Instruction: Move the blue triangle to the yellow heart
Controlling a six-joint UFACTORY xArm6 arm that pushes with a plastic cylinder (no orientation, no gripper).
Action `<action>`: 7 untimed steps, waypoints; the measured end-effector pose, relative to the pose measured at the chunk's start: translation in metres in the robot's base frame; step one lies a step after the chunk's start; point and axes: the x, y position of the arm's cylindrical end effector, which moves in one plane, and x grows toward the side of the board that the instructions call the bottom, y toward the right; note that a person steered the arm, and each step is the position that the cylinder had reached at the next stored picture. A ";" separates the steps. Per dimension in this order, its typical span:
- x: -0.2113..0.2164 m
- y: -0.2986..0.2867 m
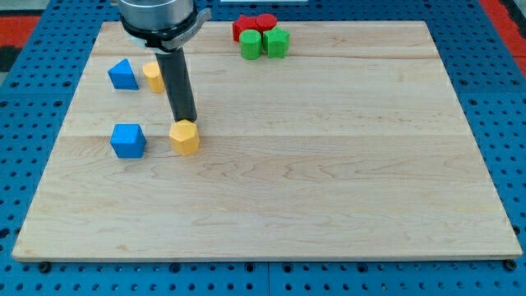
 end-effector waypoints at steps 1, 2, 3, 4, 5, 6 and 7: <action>0.001 0.000; 0.001 -0.002; -0.001 -0.049; -0.005 -0.130; -0.038 -0.189; -0.065 -0.190; -0.106 -0.150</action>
